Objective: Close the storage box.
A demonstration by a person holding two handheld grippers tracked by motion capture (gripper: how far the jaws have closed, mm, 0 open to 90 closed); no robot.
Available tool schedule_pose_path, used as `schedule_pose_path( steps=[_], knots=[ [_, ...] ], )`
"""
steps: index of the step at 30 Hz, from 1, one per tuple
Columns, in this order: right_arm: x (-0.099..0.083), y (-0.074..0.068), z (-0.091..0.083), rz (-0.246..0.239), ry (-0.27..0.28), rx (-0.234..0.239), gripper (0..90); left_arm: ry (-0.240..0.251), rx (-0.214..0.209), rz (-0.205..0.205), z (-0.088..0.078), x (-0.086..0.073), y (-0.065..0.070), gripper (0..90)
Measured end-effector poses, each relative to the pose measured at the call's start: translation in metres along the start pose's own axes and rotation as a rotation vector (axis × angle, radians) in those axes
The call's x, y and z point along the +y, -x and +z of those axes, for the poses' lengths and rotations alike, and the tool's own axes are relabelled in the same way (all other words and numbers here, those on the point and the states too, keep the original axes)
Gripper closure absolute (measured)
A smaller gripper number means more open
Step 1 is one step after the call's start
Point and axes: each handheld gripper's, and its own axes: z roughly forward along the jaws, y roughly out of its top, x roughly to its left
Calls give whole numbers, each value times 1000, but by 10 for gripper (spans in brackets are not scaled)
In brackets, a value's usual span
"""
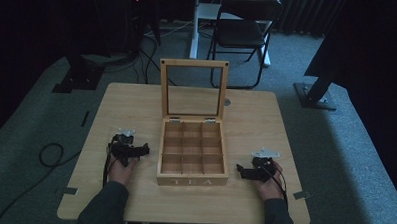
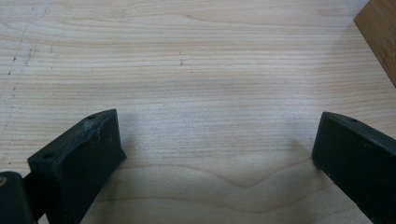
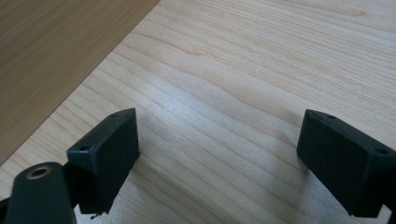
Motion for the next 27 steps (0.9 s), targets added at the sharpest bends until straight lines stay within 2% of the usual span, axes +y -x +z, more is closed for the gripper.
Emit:
schedule_pose_path(
  steps=[12, 13, 15, 16, 20, 27],
  knots=[
    [0, 0, 0, -2, -1, -1, 131, 0, 0, 0, 0, 0, 0, 16],
    [1, 0, 0, -2, -3, 0, 157, 0, 0, 0, 0, 0, 0, 16],
    [2, 0, -2, -1, 0, -2, 300, 0, 0, 0, 0, 0, 0, 16],
    [4, 0, -3, -3, 2, 3, 325, 0, 0, 0, 0, 0, 0, 16],
    [12, -1, -8, -4, 32, 0, 368, 0, 0, 0, 0, 0, 0, 16],
    [34, -3, -11, -11, 50, 6, 414, 0, 0, 0, 0, 0, 0, 16]
  ],
)
